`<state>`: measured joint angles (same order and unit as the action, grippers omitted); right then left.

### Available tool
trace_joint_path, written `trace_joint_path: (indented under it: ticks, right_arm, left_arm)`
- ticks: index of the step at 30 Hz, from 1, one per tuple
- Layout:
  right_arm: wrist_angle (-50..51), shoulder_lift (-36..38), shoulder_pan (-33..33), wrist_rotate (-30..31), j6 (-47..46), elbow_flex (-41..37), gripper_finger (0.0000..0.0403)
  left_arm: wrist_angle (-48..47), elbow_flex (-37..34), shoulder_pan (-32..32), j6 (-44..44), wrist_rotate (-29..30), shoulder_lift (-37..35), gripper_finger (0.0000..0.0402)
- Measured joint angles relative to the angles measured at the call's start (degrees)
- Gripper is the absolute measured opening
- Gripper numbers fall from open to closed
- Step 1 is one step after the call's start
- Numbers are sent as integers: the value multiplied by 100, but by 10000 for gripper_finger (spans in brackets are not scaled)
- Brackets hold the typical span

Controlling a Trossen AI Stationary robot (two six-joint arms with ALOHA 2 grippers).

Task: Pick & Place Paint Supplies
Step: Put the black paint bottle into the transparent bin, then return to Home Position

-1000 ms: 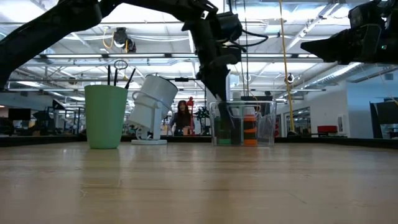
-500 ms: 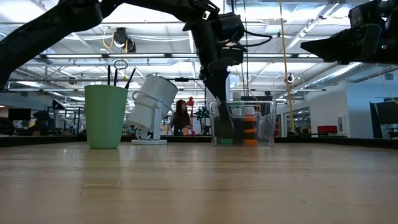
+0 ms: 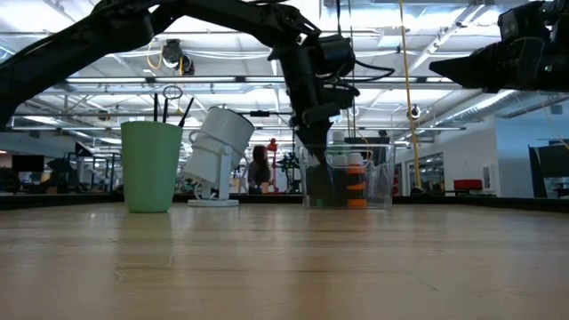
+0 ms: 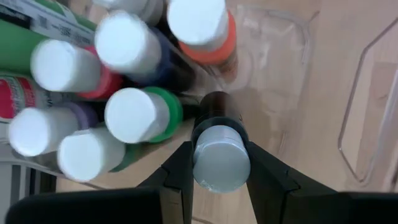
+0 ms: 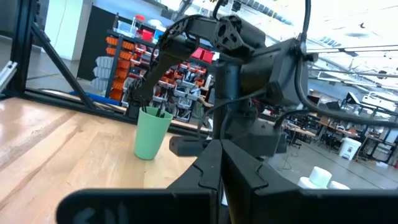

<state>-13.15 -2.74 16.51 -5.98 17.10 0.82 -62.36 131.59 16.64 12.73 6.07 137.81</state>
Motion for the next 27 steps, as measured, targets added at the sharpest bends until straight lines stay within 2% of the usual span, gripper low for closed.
trace_joint_path:
  ticks: [3, 10, 13, 18, 23, 27]
  right_arm:
    - [1, -15, 0, 0, 9, 0, 4]
    - [9, -28, 0, -5, 9, 0, 4]
    - [9, -28, 0, -5, 9, -2, 4]
    - [9, -28, 0, -5, 9, 0, 4]
    - [9, -28, 0, -6, 9, -1, 4]
    - [11, -28, 0, -7, 9, 0, 4]
  left_arm:
    - [51, 0, 0, -57, 2, 3, 105]
    - [205, -7, 0, -87, 4, 14, 221]
    - [293, -1, 0, -92, 4, 10, 247]
    - [283, 9, -2, -80, 6, -33, 250]
    - [248, 17, -4, -105, 45, -61, 232]
    - [-163, 17, -50, -92, 57, -201, 209]
